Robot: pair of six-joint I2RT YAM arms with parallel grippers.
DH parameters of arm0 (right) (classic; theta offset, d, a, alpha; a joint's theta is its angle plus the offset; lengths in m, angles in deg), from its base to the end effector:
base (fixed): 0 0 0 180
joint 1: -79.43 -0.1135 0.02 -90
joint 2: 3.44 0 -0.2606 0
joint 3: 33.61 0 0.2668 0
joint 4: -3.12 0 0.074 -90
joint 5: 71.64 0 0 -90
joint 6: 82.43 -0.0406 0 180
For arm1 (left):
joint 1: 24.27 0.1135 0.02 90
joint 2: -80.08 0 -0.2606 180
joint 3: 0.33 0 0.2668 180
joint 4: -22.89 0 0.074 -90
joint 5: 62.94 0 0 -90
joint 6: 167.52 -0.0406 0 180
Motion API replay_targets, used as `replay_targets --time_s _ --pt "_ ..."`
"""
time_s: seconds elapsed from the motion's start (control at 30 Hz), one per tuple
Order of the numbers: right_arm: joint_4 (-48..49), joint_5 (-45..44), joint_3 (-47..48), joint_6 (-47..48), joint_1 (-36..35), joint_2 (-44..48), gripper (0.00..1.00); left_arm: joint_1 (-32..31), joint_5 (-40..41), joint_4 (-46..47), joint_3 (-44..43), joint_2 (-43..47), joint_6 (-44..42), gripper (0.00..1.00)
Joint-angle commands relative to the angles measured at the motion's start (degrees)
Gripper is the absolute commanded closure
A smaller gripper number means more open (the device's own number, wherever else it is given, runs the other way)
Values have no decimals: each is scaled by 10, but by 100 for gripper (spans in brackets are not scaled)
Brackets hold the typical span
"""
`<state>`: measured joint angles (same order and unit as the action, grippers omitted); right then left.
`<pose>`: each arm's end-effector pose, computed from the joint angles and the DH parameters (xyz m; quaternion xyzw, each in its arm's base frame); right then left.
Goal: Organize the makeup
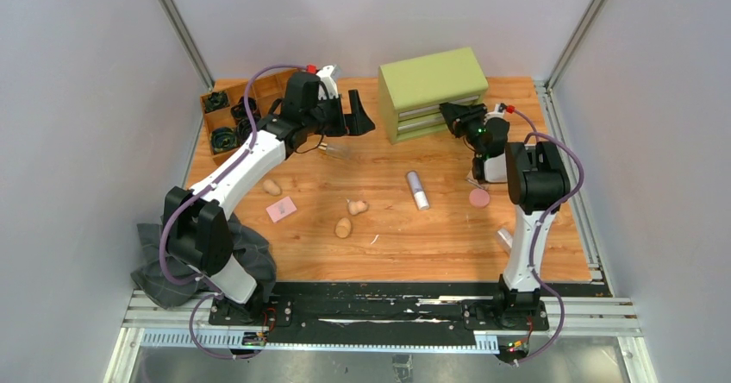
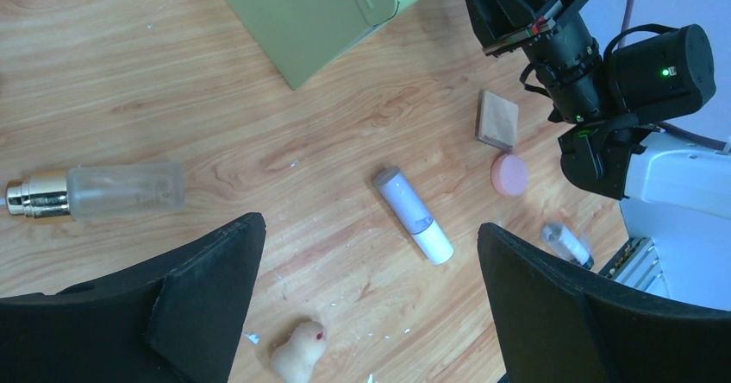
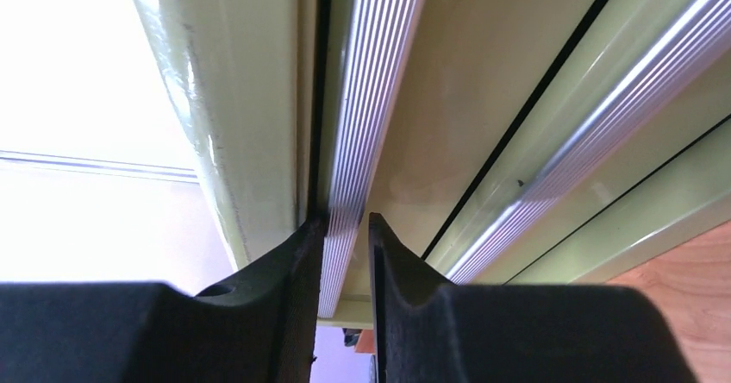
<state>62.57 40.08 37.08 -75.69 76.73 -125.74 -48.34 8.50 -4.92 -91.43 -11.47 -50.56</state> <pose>0.4344 0.0355 0.1399 0.3089 0.5841 0.5953 0.4572 0.3535 -0.1721 0.3186 0.0614 0.8489 -0.3430 0.3974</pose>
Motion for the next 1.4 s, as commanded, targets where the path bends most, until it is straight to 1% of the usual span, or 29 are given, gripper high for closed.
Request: replay_targets --time_s 0.0,0.13,0.2,0.3,0.6,0.77,0.87,1.07,1.37 --pt "72 -53 4 6 -13 -4 76 3 3 1 -5 6 -7 2" --pt "50 -37 -5 11 -14 9 84 3 11 2 -6 4 -7 2" --pt "33 -29 -19 16 -15 22 91 3 18 -3 -14 1 -8 2" --pt "34 -21 -54 26 -15 44 99 3 26 -6 -21 -4 -9 2" --pt "73 11 -151 21 -5 84 99 2 31 -4 -24 -10 -9 2" --pt "64 9 -220 35 -2 144 99 2 28 -4 -19 -7 -12 2" --pt "62 13 -243 43 1 163 99 2 23 -1 -12 -6 -6 2" --pt "87 13 -286 42 3 180 99 2 5 -2 -9 -1 -3 2" --pt "7 13 -313 94 5 243 99 2 -2 -4 5 11 0 2"
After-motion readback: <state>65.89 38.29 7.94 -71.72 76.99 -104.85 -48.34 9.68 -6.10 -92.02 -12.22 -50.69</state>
